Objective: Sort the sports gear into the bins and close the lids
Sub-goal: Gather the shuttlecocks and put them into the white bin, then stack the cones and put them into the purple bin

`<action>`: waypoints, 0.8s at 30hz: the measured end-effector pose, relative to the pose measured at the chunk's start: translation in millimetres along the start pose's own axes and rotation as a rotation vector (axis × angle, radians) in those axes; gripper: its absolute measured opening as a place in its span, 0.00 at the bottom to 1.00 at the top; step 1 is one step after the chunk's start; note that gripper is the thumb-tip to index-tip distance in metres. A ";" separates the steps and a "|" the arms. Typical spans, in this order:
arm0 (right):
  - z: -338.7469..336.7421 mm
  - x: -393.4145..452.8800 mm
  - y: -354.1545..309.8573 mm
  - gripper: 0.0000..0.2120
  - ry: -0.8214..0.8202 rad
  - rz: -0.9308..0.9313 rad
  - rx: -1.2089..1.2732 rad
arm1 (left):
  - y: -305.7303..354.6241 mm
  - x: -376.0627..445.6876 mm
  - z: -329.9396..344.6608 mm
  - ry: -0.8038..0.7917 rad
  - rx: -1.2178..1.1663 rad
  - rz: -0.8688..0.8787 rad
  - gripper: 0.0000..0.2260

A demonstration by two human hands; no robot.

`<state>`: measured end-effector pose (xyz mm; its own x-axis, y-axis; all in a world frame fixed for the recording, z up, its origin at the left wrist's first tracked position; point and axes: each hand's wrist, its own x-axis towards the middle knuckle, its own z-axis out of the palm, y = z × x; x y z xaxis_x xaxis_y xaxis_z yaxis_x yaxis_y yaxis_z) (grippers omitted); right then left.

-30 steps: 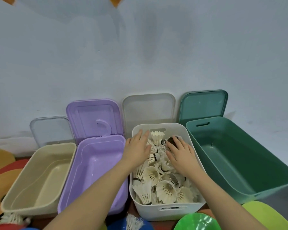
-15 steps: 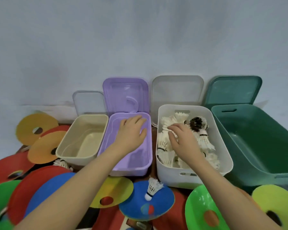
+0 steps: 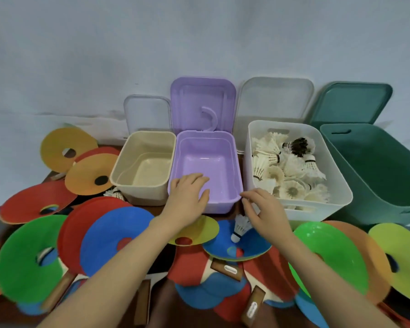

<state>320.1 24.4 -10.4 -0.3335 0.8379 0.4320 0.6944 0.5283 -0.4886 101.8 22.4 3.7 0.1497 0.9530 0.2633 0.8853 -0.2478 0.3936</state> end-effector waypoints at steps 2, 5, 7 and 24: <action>10.6 -17.4 -2.3 0.16 -0.037 0.049 -0.011 | -4.5 -16.7 6.5 0.004 -0.029 0.005 0.20; 24.0 -31.5 4.3 0.15 -0.109 0.125 -0.068 | -5.9 -39.4 17.6 0.046 -0.048 0.045 0.18; 33.4 -33.1 14.1 0.13 -0.224 0.208 -0.163 | -9.3 -52.4 25.3 0.030 -0.047 0.054 0.18; 51.9 -39.7 -2.6 0.06 -0.216 0.298 -0.101 | -43.2 -91.3 24.2 -0.018 -0.056 0.060 0.29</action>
<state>298.5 -3.2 -65.7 -0.2262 0.9682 0.1072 0.8372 0.2494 -0.4868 60.6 -49.7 -58.7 0.2104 0.9389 0.2725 0.8485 -0.3138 0.4260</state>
